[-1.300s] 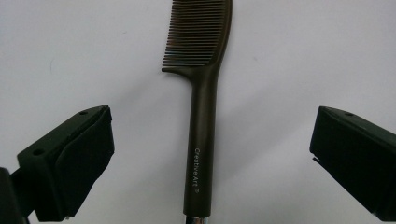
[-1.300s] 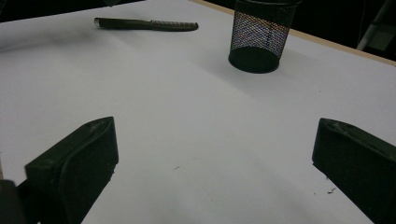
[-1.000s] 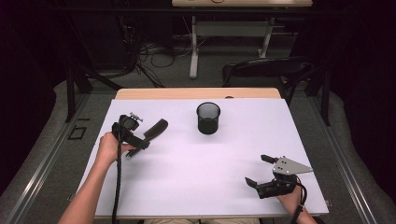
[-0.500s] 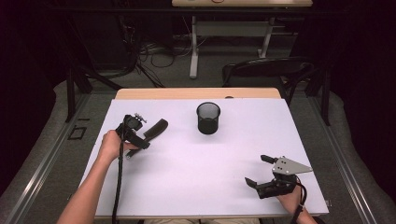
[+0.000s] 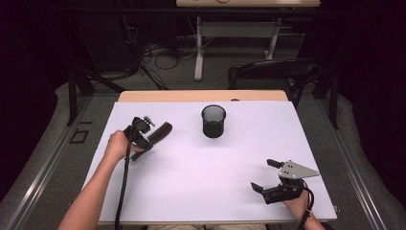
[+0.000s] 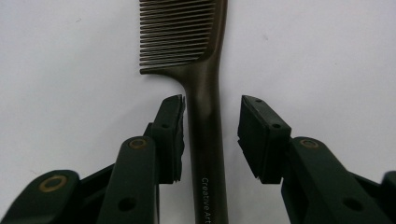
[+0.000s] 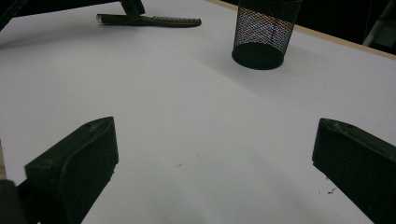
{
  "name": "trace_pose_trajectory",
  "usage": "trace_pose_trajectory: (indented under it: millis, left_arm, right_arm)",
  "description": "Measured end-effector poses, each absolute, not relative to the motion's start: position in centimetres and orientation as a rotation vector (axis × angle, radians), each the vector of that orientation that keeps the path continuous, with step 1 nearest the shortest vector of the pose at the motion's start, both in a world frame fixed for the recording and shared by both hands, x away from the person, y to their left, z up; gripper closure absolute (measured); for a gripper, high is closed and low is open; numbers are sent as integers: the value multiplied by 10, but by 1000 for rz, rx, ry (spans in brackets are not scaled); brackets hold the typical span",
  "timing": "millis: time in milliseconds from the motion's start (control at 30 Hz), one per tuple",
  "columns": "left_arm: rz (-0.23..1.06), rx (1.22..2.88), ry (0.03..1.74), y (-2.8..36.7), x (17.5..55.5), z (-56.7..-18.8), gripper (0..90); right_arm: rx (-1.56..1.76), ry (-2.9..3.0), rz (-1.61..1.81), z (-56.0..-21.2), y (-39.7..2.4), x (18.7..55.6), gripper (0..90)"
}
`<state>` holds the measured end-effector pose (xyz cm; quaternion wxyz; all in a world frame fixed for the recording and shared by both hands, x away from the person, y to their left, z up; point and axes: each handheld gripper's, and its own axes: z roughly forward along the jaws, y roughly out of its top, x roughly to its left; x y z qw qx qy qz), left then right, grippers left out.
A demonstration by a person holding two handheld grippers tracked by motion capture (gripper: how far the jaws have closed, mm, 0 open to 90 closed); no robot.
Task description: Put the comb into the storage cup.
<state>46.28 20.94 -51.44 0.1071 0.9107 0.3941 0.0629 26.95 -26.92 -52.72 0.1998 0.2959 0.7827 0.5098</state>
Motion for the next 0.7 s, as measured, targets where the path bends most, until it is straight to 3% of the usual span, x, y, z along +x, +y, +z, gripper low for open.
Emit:
trace_pose_trajectory:
  millis: [267, 700]
  left_arm:
    - [118, 2701, 1177, 212, 471, -522, 677]
    - [127, 2736, 1159, 206, 471, -525, 723]
  right_arm:
    - [826, 2189, 1427, -527, -269, 270, 0]
    - [829, 2200, 1418, -528, -269, 270, 0]
